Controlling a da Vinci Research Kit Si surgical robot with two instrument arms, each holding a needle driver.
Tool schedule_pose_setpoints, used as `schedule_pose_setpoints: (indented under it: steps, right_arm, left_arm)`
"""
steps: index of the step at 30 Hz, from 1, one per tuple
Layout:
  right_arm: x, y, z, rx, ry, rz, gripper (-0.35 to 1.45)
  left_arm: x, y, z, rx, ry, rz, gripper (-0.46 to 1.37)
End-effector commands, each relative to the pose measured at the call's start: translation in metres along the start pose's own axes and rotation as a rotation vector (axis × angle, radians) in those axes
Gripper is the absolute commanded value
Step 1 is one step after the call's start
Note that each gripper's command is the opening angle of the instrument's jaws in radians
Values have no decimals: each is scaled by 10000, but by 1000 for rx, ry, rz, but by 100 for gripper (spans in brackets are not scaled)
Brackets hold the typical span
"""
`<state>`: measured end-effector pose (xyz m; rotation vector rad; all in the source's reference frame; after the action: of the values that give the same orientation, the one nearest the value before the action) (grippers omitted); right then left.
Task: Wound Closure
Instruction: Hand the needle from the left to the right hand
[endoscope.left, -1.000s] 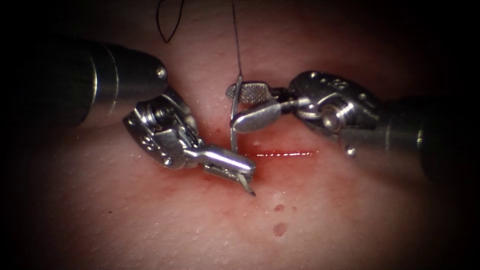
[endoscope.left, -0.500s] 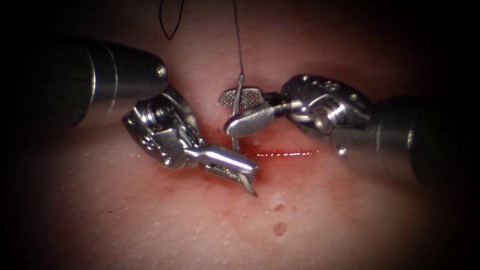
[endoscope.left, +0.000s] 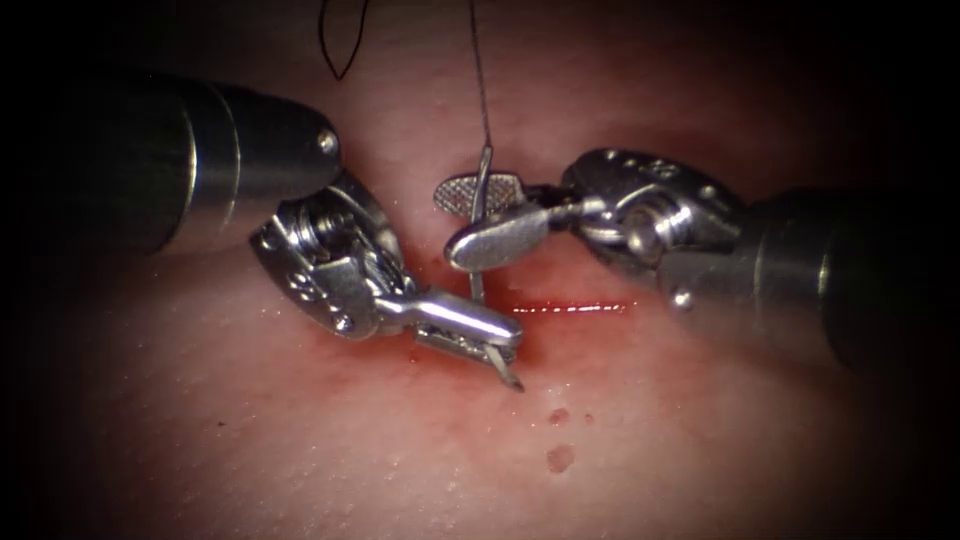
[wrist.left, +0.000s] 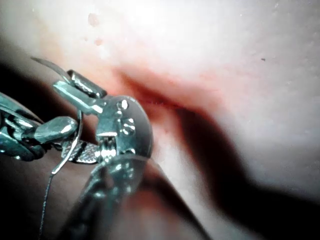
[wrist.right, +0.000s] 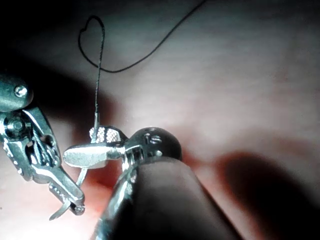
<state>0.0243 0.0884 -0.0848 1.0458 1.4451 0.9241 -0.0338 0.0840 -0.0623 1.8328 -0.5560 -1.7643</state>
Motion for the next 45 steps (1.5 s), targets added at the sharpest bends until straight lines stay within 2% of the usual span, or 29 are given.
schedule_pose_setpoints:
  steps: [1,4,5,6,7,8,17,32,33,35,38,43,45]
  right_arm:
    - [0,0,0,0,-1,3,83]
    - [0,0,0,0,-1,21,68]
    - [1,0,0,0,-1,27,53]
    - [1,0,0,2,2,32,31]
    - [1,0,0,4,4,32,-29]
    - [2,0,-1,6,6,33,-35]
    - [7,-1,-4,3,25,51,-35]
    - [9,-2,-9,6,25,54,-35]
    - [9,-2,-9,6,25,55,-35]
    - [9,-2,-9,6,25,55,-35]
    - [9,-2,-9,7,25,55,-35]
    - [9,-3,-10,4,26,55,-35]
    - [9,-3,-10,4,26,55,-35]
  left_arm:
    - [0,-1,0,-5,0,1,-35]
    - [0,-1,1,-5,-1,0,-35]
    - [1,-1,1,-5,-2,0,-35]
    - [1,-1,1,-5,-2,0,-35]
    - [1,-1,2,-5,-2,0,-35]
    - [1,-1,2,-5,-2,0,-35]
    - [1,-1,5,-4,-2,7,-35]
    - [-1,-4,4,-3,-1,-79,-35]
    - [-1,-4,4,-3,-4,-85,-15]
    - [-2,-4,3,-2,-11,-115,39]
    - [-3,-3,2,8,-23,-139,64]
    - [-4,-2,0,32,-29,-163,79]
    - [-4,-2,0,36,-31,-169,79]
